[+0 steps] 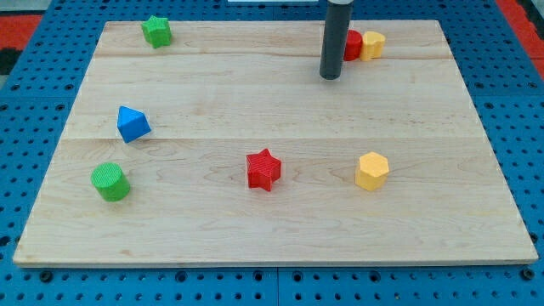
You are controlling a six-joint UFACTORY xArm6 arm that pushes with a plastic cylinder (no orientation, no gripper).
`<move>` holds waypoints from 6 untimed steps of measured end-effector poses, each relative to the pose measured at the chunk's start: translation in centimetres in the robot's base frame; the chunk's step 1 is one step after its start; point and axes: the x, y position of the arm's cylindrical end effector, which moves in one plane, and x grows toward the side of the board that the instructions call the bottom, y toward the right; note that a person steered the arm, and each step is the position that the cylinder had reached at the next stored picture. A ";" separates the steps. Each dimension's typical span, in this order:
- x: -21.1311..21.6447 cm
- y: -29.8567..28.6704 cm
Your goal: Slide the yellow hexagon down a bit
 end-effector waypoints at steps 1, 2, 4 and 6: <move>-0.4 0.0; -0.6 0.0; 5.9 5.5; 23.9 6.9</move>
